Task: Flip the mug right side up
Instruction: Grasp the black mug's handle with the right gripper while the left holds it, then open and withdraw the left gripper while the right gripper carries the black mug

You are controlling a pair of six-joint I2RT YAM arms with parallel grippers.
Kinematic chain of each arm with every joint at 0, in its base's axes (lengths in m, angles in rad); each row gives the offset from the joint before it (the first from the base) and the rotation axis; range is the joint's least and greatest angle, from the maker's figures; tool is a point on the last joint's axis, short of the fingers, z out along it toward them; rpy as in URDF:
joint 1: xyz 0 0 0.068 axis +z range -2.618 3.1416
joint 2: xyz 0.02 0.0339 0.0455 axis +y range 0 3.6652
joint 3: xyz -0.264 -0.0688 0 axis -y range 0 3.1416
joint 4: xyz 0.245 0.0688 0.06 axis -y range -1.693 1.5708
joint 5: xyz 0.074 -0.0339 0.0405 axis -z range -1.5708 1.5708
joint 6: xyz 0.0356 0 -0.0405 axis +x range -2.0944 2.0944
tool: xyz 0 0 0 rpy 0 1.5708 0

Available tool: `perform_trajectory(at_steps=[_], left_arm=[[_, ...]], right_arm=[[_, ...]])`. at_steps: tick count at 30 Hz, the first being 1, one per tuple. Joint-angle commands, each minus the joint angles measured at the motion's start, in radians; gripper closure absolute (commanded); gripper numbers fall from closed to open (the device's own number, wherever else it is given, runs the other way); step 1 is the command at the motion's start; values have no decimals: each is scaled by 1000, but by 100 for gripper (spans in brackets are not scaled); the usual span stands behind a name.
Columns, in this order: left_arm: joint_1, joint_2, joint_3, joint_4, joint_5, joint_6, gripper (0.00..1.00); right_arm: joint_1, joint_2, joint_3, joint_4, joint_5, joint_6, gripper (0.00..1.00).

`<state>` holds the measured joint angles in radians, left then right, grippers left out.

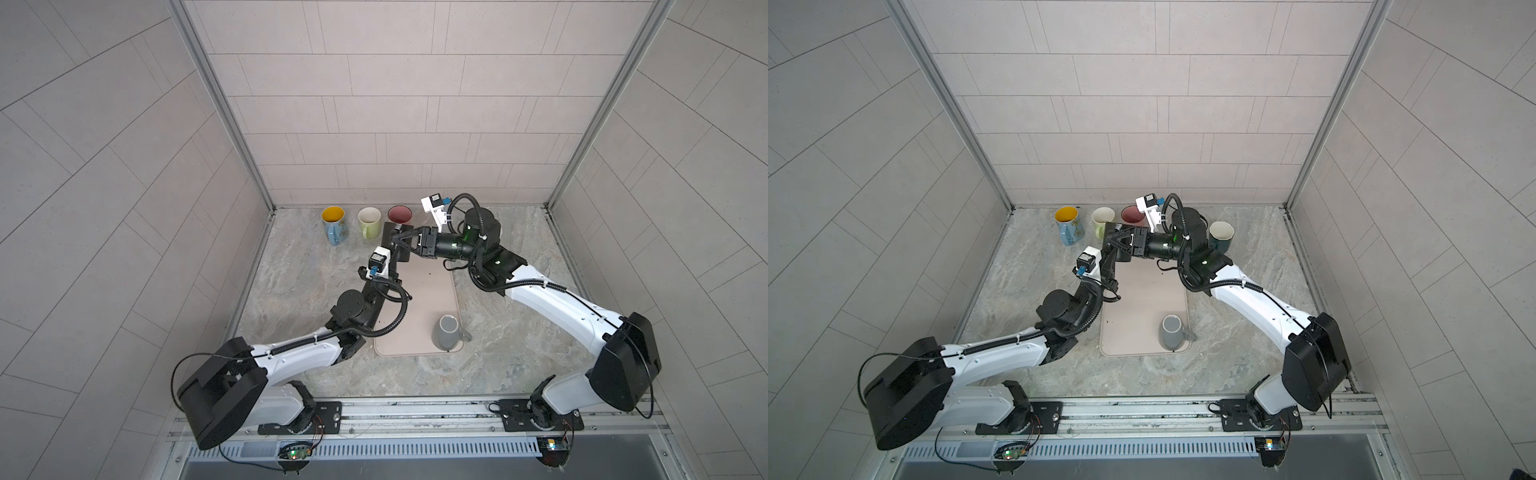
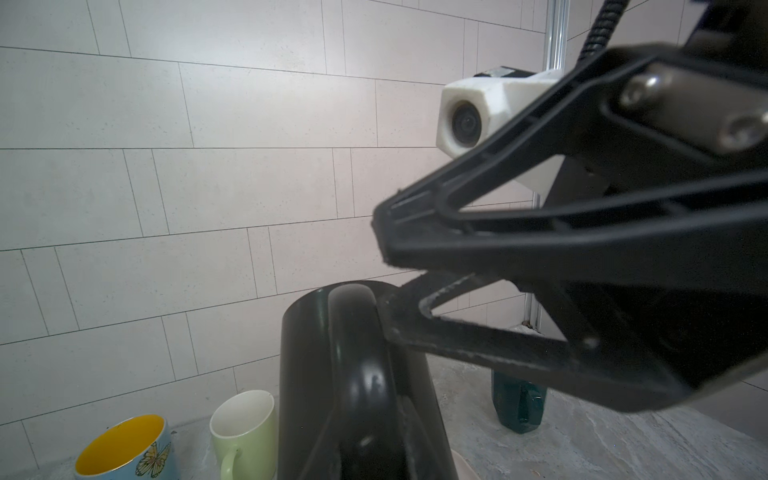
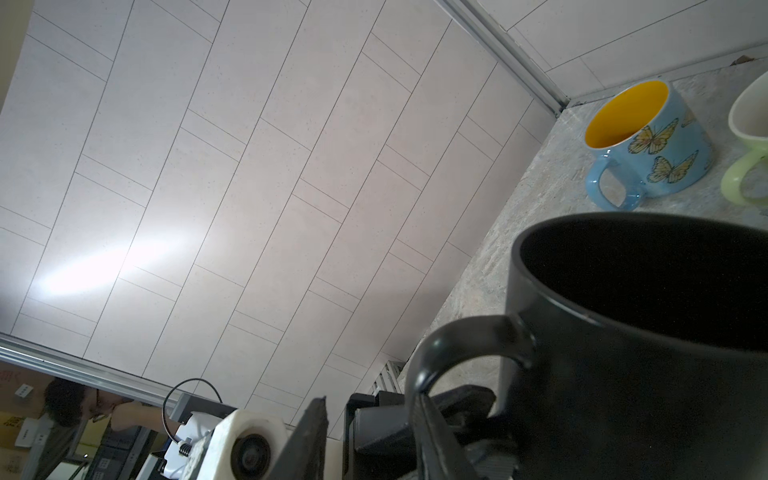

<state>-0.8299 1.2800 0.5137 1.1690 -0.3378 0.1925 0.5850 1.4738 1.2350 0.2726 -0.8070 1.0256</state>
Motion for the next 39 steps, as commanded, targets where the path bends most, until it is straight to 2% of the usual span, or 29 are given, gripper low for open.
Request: perform_trajectory(at_steps=[1, 11, 22, 30, 35, 39], left_arm=[[-10, -21, 14, 150, 19, 20, 100], [-11, -32, 12, 150, 2, 33, 100], [-14, -19, 11, 150, 14, -14, 100], [-15, -16, 12, 148, 20, -26, 100], [-17, -16, 8, 148, 20, -34, 100], [-18, -16, 5, 146, 25, -41, 100]], right_arm=[[-1, -4, -2, -15, -5, -4, 64], [-1, -16, -1, -92, 20, -56, 64], [2, 38, -4, 70, -17, 51, 64], [13, 67, 3, 96, -26, 72, 65], [12, 78, 6, 112, -27, 80, 67], [13, 85, 5, 112, -27, 80, 77]])
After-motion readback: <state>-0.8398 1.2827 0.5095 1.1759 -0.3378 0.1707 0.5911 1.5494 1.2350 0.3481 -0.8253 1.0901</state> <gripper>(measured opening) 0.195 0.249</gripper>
